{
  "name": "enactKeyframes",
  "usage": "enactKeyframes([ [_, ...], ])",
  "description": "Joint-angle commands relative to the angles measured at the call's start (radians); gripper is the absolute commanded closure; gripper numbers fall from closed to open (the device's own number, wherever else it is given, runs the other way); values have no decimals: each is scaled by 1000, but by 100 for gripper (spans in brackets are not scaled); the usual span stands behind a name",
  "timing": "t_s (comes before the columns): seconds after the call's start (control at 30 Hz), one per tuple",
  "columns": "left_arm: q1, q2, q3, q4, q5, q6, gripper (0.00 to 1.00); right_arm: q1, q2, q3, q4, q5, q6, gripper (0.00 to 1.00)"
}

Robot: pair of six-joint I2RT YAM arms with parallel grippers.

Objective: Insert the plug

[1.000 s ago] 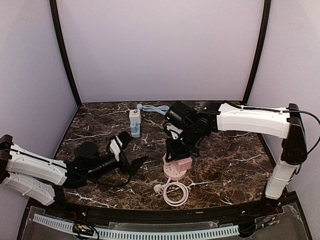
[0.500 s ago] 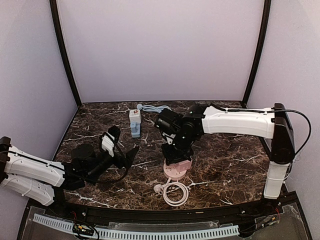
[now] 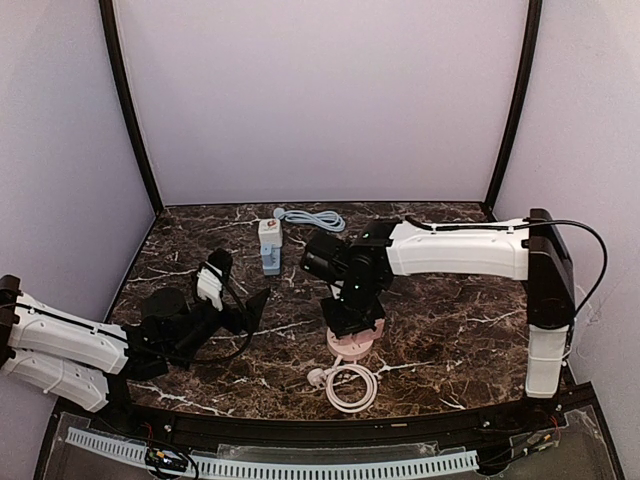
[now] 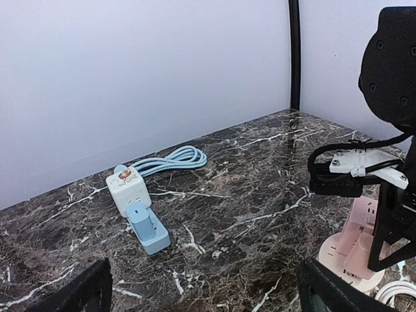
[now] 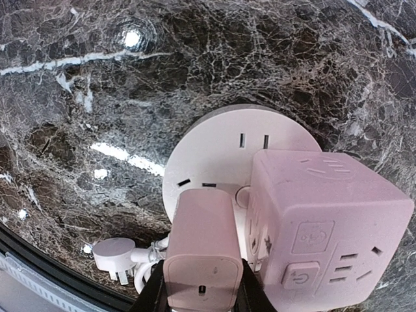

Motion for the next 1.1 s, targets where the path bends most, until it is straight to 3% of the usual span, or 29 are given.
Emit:
enactKeyframes([
  [0.0, 7, -20, -18, 8, -22, -18, 1, 11, 24, 35, -32, 36, 25, 100],
  [1.07, 29, -46, -36, -2, -16, -53, 1, 24, 158, 100, -116, 106, 70, 100],
])
